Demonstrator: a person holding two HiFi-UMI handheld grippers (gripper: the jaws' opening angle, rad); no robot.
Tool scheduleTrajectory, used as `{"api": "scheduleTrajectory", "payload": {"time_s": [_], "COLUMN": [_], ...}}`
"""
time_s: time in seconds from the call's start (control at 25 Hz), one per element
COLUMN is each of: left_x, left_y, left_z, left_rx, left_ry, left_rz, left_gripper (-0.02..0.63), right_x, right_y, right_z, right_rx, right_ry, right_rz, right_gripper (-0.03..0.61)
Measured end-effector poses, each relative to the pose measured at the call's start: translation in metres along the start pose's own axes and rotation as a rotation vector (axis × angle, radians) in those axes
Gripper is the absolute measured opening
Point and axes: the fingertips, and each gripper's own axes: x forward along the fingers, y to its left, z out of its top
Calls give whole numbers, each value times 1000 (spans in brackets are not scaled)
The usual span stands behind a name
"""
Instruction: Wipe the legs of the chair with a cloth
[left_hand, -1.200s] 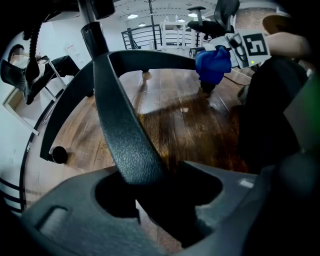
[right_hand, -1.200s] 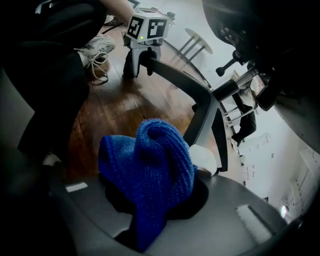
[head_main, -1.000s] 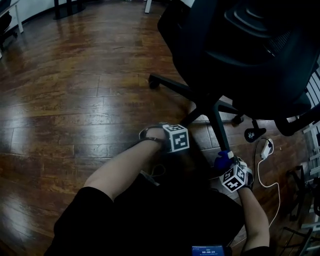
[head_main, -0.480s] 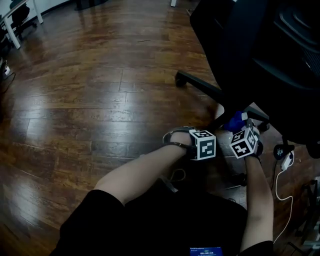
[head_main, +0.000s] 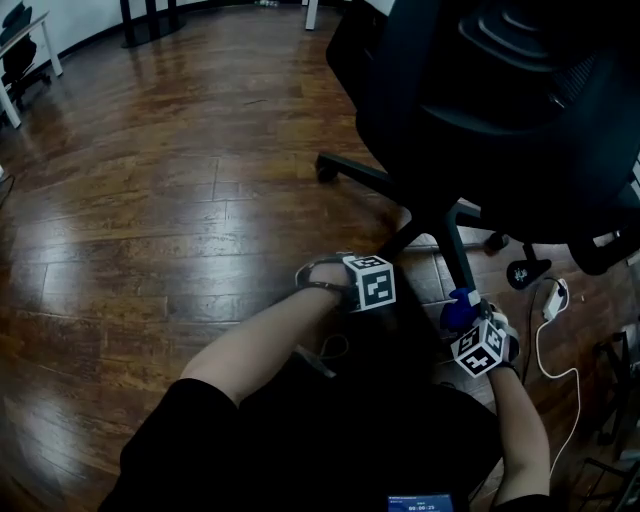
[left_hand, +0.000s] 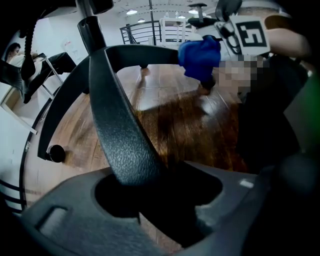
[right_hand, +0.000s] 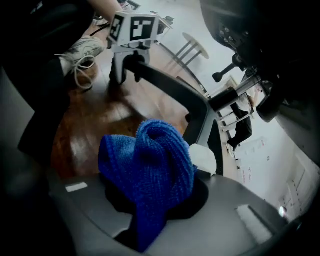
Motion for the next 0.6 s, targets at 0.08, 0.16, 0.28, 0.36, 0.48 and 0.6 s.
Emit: {"api": "scheduleTrajectory", "payload": {"time_s": [0.08,0.16,0.28,0.36,0.48,0.6], "left_x": [0,0,1,1,0,-1], "left_y": [1,1,1,0,0,0], "left_z": [-1,-1,0,1,2,1], "left_rx": [-6,-6,0,-2,-8,-14], "left_ry": [2,6,12,11,5,8], "left_rz": [4,7,9,6,-4,-14], "left_gripper": [250,250,250,250,250,250], "right_x": [-10,-17,-19,-15,-4,16], "right_y": [19,31,33,28,5,-36], "right_z": [-25,-42,-49,-43,-16,32], "right_rx": [3,8,15,7,14,37], "right_ry": [24,39,42,38,1,-49], "right_rz": [44,69,74,68,31,-37], "right_gripper": [74,74,74,74,74,74]}}
